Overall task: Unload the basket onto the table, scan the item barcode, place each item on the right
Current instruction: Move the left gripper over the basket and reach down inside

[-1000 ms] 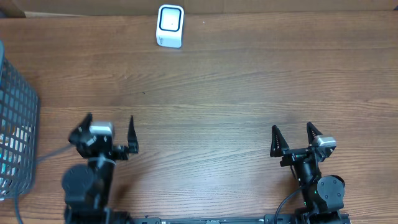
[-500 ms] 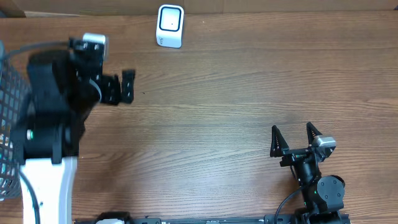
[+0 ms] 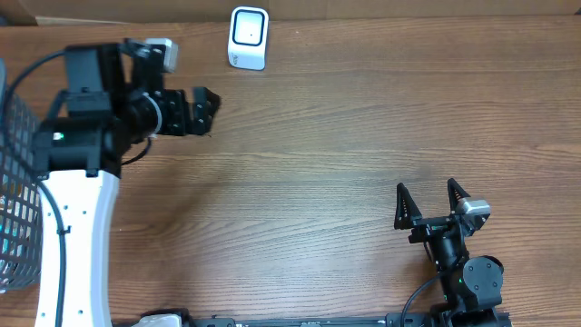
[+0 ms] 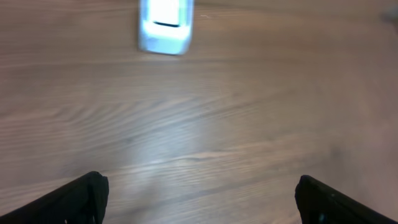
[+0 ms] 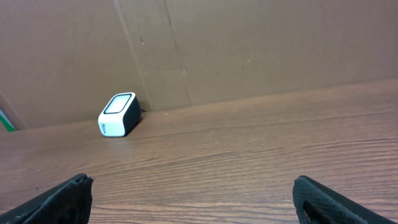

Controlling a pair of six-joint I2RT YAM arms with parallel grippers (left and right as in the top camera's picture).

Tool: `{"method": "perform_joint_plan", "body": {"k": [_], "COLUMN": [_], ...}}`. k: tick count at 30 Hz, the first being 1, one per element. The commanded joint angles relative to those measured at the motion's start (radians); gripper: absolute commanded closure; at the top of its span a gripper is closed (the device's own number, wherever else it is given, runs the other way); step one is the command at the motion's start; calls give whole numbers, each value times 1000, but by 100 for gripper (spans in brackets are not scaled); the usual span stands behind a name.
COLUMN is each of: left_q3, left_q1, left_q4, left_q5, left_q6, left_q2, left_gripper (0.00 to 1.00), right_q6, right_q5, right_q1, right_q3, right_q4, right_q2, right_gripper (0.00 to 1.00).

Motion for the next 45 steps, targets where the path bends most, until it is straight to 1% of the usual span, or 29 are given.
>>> {"method": "perform_joint_plan", "body": {"k": [1,6,12,17,19,21,23,28,30,33,35,37,41,42,45], "left_q3": [113,231,248,248,248,247,247,247,247,247,247,247,247,247,247], "left_q1": [100,298,541,685,730,766,810,891,919,962,987,1012,1023,1022,1016], "left_q4": [-27,-93,-111,-82,-83,-101,-145,-209,-225,-262,-263,-251,-191,-171,-109], "left_q5": [-111,-250,-452,-468,-495,-531,-585,-607,-613,-683,-680,-649,-594,-568,-454], "left_q6": [-140,-215,-321,-328,-327,-325,-347,-356,-339,-319,-313,-305,-225,-195,-55], "left_q2": [-3,-3,-3,-2,6,24,58,151,196,272,311,349,400,412,465], "left_gripper": [3,4,4,3,2,0,0,0,0,0,0,0,1,1,0], "right_q6": [-5,-5,-5,-5,-5,-5,-5,-5,-5,-5,-5,-5,-5,-5,-5], "right_q5": [6,6,6,6,6,6,6,6,6,6,6,6,6,6,6], "right_q1": [5,5,5,5,5,5,5,5,5,5,5,5,5,5,5], "right_q3": [-11,-11,-11,-11,-11,-11,-11,-11,-11,-11,-11,-11,-11,-11,-11], "right_q4": [3,4,4,4,4,3,3,4,4,4,3,4,3,4,3], "right_q2": [-8,-8,-8,-8,-8,-8,-8,-8,-8,-8,-8,-8,-8,-8,-8], "right_gripper": [0,0,0,0,0,0,0,0,0,0,0,0,0,0,0]}}
